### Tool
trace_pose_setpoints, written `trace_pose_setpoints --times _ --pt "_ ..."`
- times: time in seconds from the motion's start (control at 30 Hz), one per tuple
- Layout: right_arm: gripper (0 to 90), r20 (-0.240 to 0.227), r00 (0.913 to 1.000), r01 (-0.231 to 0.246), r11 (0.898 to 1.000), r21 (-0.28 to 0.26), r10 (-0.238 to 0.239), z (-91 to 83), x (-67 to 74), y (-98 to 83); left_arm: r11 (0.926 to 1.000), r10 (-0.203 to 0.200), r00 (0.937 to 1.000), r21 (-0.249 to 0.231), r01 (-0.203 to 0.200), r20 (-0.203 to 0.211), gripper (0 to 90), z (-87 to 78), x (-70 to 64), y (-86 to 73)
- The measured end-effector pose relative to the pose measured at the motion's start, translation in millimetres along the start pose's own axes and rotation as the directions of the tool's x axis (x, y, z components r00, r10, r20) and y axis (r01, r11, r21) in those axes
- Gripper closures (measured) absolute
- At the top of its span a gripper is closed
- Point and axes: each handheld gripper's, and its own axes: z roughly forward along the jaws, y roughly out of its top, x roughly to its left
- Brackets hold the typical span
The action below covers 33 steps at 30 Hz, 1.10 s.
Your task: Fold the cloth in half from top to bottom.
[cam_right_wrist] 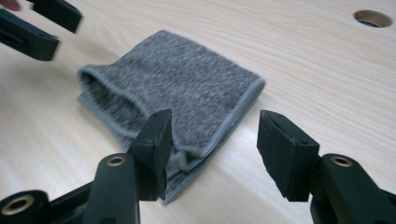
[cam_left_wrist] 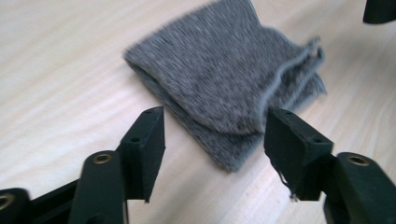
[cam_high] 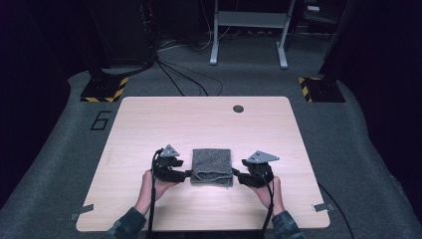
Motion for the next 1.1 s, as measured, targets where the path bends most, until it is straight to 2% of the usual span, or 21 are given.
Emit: trace_pose_setpoints --times 0.03,0.13,0.23,0.27,0.3,0.37,0.47,0.5,0.57,0.63,0.7,0.77,0.87,0.93,1.0,1.03,1.1 --pt "43.2 0.006 1.0000 -0.008 1.000 0.005 0.008 1.9 -1.4 2.0 0.9999 -0.014 0.9998 -0.007 0.014 -0.013 35.2 0.3 0.2 2.4" --pt "42.1 0.018 0.9995 -0.025 0.999 0.022 0.024 13.4 1.0 6.5 1.0000 -0.002 0.9994 -0.002 0.002 -0.034 32.3 7.2 0.8 9.1" --pt "42.2 0.008 0.9994 -0.035 0.997 0.063 0.035 28.6 6.3 6.7 0.9998 -0.009 0.9996 0.019 0.009 -0.027 30.0 19.4 -1.5 11.2" --pt "42.7 0.015 0.9994 -0.031 0.996 0.086 0.029 32.2 10.3 5.9 0.9996 -0.009 0.9995 0.027 0.010 -0.029 29.3 23.8 -1.9 10.2" --pt "43.1 0.021 0.9998 -0.003 0.995 0.101 0.001 35.3 13.8 4.7 0.9988 -0.003 0.9996 0.049 0.005 -0.026 28.3 28.0 -1.8 8.9" --pt "43.7 0.016 0.9998 0.005 0.992 0.123 -0.007 39.0 21.2 0.5 0.9971 -0.005 0.9997 0.075 0.007 -0.024 27.7 33.4 -1.1 4.4" --pt "44.1 0.040 0.9988 0.023 0.990 0.141 -0.029 41.5 27.4 -5.1 0.9935 0.010 0.9991 0.113 -0.005 -0.040 27.9 37.9 0.5 -2.7" --pt "44.1 0.038 0.9985 0.033 0.989 0.147 -0.039 42.2 27.2 -6.9 0.9917 0.020 0.9986 0.128 -0.014 -0.048 28.0 39.4 0.7 -4.9" --pt "44.1 0.039 0.9988 0.023 0.987 0.160 -0.030 43.4 27.8 -9.9 0.9895 0.023 0.9983 0.144 -0.015 -0.053 28.0 42.1 1.9 -9.9" --pt "44.2 0.036 0.9983 0.040 0.985 0.165 -0.046 44.5 27.5 -11.9 0.9886 0.015 0.9985 0.150 -0.007 -0.053 27.6 44.7 4.3 -15.0" --pt "44.2 0.032 0.9979 0.049 0.984 0.172 -0.056 44.3 28.3 -14.2 0.9868 0.026 0.9977 0.161 -0.015 -0.063 27.5 45.5 5.5 -18.6" --pt "44.0 0.027 0.9977 0.057 0.982 0.178 -0.062 44.4 28.5 -17.0 0.9881 0.031 0.9971 0.153 -0.020 -0.070 27.4 45.6 4.8 -19.9" --pt "43.3 0.030 0.9983 0.043 0.981 0.188 -0.050 43.7 29.1 -20.6 0.9888 0.044 0.9959 0.146 -0.032 -0.079 27.5 42.3 3.4 -18.6" --pt "42.5 0.014 0.9989 0.042 0.984 0.172 -0.045 38.9 26.3 -20.1 0.9913 0.041 0.9956 0.128 -0.030 -0.084 27.5 38.6 3.1 -17.2" --pt "41.1 0.009 0.9999 0.012 0.987 0.159 -0.014 34.1 25.0 -19.2 0.9937 0.033 0.9957 0.109 -0.024 -0.086 27.1 33.8 2.5 -15.5" --pt "40.5 0.007 0.9997 0.024 0.989 0.149 -0.026 31.5 22.0 -18.8 0.9948 0.033 0.9953 0.100 -0.023 -0.091 27.0 31.0 2.4 -15.0" --pt "38.5 0.010 0.9999 0.006 0.991 0.134 -0.007 25.5 19.1 -18.6 0.9970 0.021 0.9944 0.077 -0.013 -0.104 25.5 25.6 2.3 -15.2"
